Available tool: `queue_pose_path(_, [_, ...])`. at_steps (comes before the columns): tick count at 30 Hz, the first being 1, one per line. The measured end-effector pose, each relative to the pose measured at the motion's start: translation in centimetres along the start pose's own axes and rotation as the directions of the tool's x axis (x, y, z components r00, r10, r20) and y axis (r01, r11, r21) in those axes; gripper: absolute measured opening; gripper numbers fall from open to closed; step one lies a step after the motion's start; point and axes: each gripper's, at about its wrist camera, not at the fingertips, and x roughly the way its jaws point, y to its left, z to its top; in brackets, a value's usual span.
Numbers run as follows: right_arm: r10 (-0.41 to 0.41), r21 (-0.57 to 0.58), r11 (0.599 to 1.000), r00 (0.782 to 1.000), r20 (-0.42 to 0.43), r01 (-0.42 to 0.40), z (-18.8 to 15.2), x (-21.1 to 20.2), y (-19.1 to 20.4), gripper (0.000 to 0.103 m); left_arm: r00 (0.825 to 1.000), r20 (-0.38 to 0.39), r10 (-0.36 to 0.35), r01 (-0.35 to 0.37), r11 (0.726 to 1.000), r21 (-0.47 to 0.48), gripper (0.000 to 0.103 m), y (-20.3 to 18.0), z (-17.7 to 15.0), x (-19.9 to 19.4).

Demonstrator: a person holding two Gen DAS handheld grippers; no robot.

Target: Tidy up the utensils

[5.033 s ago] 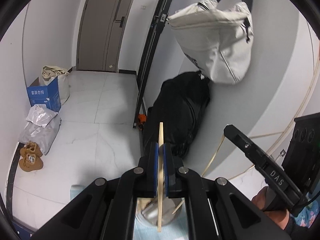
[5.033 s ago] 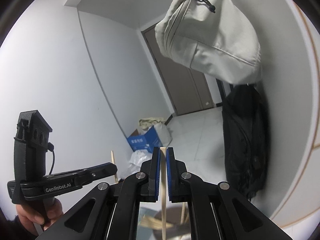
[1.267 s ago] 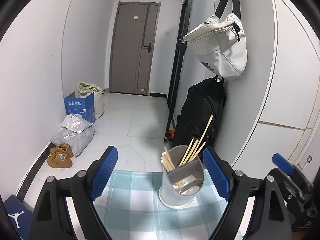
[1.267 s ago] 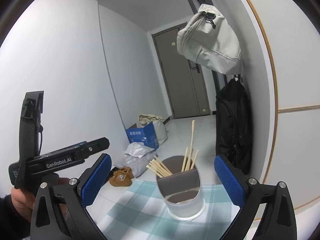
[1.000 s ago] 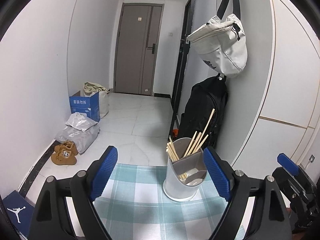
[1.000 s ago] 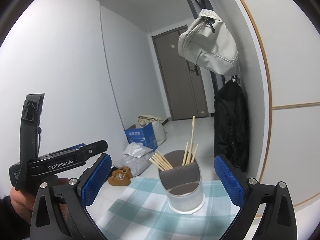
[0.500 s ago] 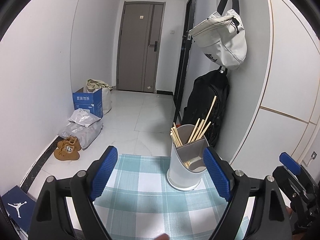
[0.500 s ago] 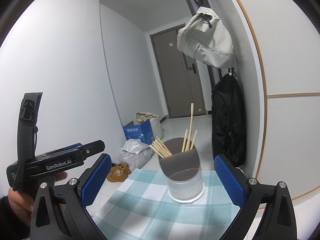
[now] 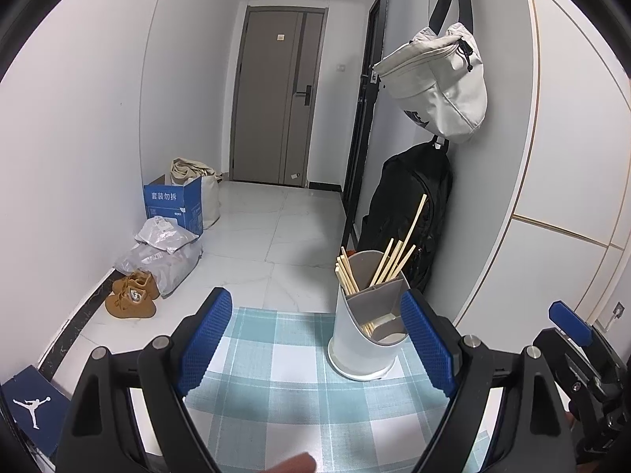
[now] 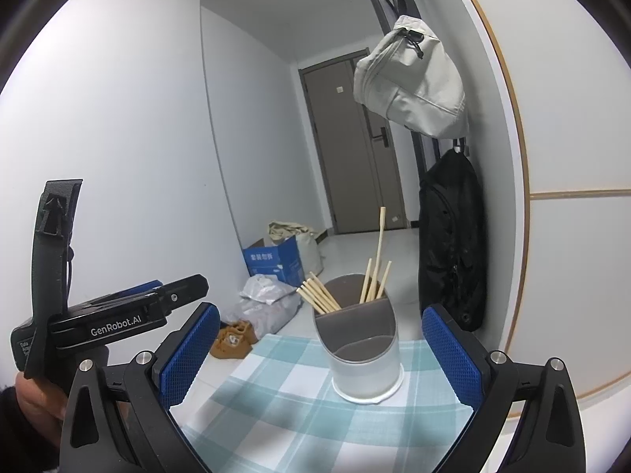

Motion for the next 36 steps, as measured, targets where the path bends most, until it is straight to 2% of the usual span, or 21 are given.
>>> queue_pose_path(36, [-0.008, 0.015, 1.000, 1.000, 0.001, 0.008, 0.02, 0.12, -0.50, 0.103, 1.000, -0.019, -0.003, 0.003, 1.000, 0.005, 0.084, -0.54, -0.37, 0.48])
